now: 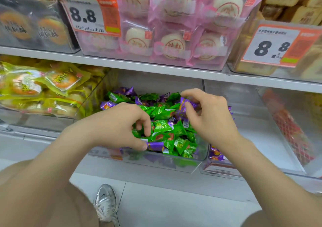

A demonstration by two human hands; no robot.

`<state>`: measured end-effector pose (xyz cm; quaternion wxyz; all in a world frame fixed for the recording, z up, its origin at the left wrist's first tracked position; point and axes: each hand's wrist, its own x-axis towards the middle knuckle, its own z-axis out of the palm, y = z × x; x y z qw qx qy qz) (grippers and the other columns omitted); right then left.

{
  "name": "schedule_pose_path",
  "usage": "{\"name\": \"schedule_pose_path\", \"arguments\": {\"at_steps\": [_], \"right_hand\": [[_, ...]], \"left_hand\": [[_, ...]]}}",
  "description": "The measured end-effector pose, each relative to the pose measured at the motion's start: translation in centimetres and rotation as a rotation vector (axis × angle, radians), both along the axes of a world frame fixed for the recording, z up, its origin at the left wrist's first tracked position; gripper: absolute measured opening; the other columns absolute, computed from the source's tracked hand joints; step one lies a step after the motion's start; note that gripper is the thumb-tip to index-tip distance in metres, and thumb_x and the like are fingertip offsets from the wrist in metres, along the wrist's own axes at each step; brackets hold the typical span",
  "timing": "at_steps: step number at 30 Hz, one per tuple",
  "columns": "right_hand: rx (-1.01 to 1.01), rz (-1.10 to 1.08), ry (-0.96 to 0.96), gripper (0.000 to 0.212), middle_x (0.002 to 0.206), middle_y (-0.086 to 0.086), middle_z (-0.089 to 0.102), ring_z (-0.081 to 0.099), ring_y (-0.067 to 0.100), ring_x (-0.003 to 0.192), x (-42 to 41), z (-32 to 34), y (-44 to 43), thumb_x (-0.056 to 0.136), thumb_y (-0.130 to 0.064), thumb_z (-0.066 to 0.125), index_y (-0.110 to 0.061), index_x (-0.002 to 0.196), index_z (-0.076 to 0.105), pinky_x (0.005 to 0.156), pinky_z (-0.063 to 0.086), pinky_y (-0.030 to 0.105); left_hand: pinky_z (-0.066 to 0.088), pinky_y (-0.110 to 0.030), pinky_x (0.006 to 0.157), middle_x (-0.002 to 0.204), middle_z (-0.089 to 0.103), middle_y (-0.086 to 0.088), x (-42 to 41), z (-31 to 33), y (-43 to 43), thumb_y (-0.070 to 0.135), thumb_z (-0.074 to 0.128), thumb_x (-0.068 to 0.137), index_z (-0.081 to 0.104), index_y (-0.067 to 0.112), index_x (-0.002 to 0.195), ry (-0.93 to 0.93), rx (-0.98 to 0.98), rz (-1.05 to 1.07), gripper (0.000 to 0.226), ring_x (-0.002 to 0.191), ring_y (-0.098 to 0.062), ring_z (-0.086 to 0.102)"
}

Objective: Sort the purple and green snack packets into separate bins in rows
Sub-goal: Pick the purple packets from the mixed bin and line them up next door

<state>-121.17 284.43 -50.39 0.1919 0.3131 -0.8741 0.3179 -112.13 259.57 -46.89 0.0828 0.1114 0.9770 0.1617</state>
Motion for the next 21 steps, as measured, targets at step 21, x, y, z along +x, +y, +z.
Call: {"name": "schedule_pose_path", "arguments": {"at_steps": [21], "right_hand": [[-0.587, 0.196, -0.680, 0.028, 0.103, 0.004, 0.081, 0.077, 0.022, 0.099, 3.0, 2.4, 4.0, 0.091, -0.003, 0.077, -0.013, 0.117, 0.075, 0.093, 0.062, 0.039]], "left_hand": [[0.046, -0.032, 0.053, 0.069, 0.062, -0.005, -1.1, -0.1, 7.8, 0.026, 0.056, 0.104, 0.060, 0.033, 0.108, 0.289, 0.652, 0.115, 0.009, 0.057, -0.020, 0.055]]}}
